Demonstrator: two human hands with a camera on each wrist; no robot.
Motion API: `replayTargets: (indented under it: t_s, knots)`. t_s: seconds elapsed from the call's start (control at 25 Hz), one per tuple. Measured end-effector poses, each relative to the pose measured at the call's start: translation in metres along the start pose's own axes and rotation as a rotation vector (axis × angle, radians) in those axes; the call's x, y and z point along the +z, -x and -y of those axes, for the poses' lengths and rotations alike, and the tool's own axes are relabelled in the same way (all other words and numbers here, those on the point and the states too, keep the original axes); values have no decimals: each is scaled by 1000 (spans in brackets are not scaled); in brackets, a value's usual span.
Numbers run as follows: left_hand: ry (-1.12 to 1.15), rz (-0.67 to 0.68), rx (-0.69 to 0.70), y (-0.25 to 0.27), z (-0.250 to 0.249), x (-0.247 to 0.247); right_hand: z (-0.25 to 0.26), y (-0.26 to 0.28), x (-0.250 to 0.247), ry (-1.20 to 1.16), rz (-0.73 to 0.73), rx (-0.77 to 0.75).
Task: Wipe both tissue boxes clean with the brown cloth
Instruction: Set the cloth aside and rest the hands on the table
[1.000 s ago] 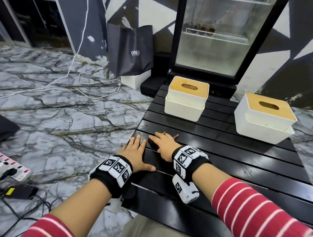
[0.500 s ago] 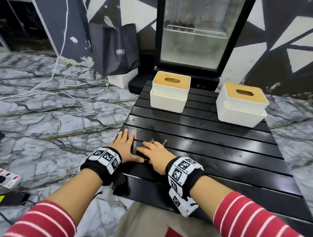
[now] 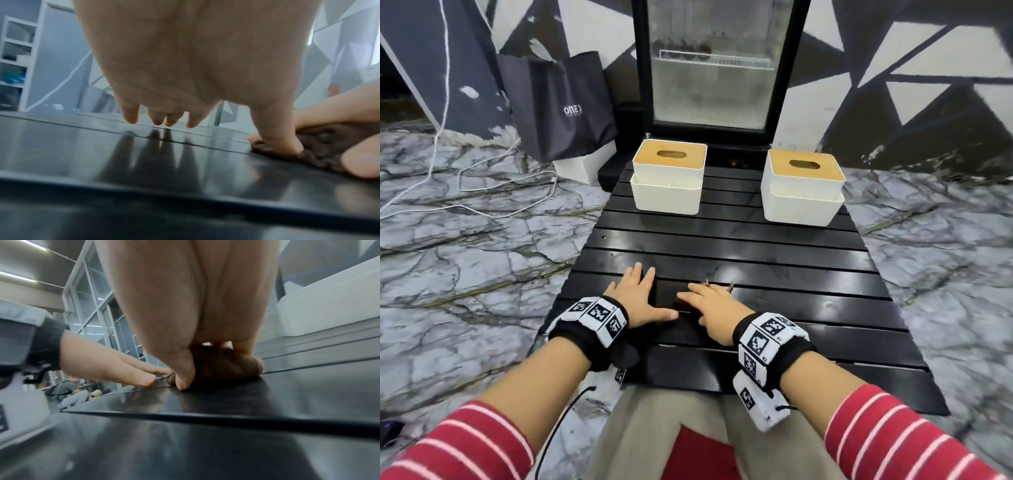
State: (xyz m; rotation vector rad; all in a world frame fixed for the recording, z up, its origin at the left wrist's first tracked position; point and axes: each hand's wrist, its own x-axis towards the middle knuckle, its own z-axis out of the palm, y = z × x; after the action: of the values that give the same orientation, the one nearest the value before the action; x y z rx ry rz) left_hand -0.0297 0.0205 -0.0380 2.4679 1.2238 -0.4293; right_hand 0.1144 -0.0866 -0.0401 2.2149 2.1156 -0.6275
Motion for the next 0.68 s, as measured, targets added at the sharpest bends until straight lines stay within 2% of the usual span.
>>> replayTargets:
  t_s: [0.16,0.32,0.52,0.68]
  knots:
    - [-58,11,143,1,-68,10,-48,37,-1,-16,-14,163]
    - [-72,56,229,2,-118,21,-85,78,-6,-58,-64,276]
    - [-135,56,321,7,-175,39,-115,124,-3,-57,-116,334]
    - [-178,51,330,11,-199,47,-127,142,0,-103,-179,359]
